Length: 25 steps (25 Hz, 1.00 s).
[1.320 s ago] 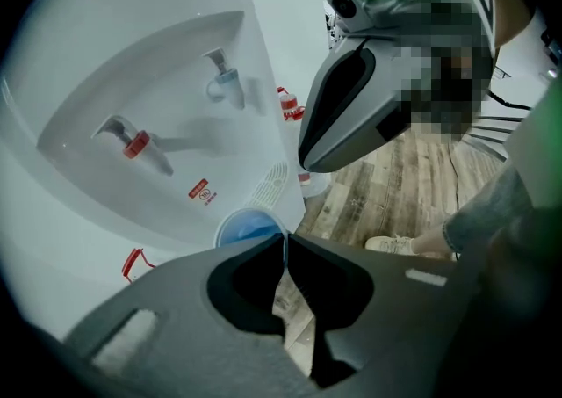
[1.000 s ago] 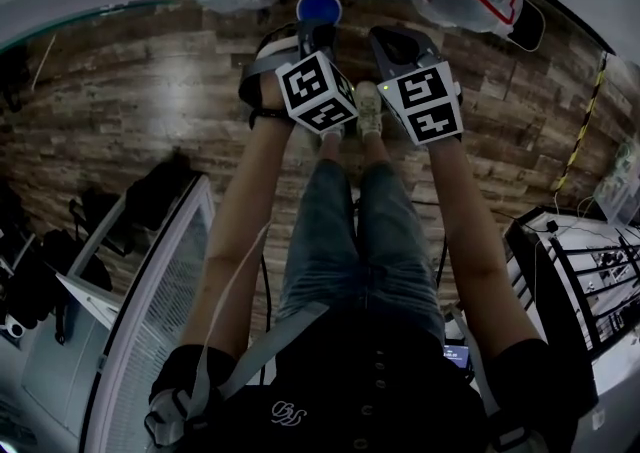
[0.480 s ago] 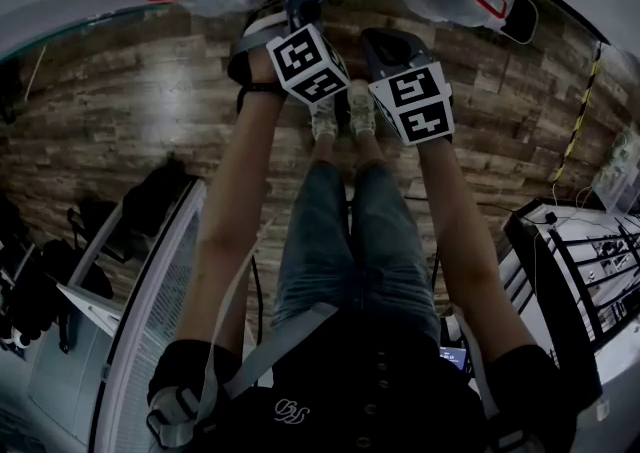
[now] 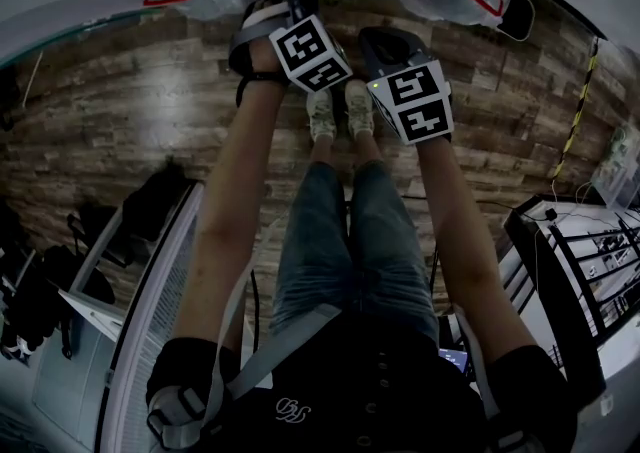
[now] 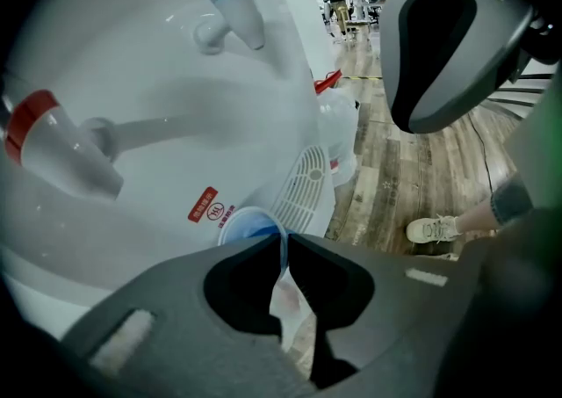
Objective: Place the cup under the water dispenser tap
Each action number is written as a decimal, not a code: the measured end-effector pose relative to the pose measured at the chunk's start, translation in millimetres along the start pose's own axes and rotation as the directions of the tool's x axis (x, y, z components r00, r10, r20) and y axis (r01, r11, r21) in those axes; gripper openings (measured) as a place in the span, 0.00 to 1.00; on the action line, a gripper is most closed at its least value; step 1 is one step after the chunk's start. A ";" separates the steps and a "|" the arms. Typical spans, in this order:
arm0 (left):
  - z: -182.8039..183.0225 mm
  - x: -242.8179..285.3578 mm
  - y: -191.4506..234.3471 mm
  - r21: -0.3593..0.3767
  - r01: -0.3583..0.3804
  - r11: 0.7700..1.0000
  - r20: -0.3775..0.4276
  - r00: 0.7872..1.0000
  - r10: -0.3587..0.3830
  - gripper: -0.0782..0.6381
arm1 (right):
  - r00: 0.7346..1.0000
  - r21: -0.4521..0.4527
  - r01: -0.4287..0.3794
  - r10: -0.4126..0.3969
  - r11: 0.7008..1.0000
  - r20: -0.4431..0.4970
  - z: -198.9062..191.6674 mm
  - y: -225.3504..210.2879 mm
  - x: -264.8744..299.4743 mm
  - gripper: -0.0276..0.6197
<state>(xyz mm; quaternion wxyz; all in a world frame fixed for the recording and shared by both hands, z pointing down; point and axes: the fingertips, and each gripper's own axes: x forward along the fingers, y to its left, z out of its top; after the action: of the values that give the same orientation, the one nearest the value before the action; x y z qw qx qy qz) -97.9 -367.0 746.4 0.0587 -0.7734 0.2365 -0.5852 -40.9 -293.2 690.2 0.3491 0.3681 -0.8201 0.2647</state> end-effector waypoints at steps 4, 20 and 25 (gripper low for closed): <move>-1.2 4.4 -0.5 0.005 -0.008 1.000 0.001 1.000 0.008 0.14 | 1.000 0.010 0.000 0.000 1.000 0.006 1.1 1.3 -0.5 0.04; 4.2 -16.7 3.7 -0.078 -0.031 0.996 0.061 0.998 0.035 0.29 | 0.999 0.001 0.027 -0.027 1.000 0.020 11.3 -1.3 -10.8 0.04; 6.1 -32.0 3.8 -0.097 -0.038 0.995 0.071 0.996 0.045 0.29 | 0.999 -0.021 0.031 -0.031 0.999 0.022 18.1 2.6 -21.0 0.04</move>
<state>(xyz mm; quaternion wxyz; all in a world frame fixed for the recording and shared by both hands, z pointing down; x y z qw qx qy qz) -99.8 -357.6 715.0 0.0424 -0.7913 0.2780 -0.5430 -39.6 -295.4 662.5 0.3485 0.3799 -0.8207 0.2464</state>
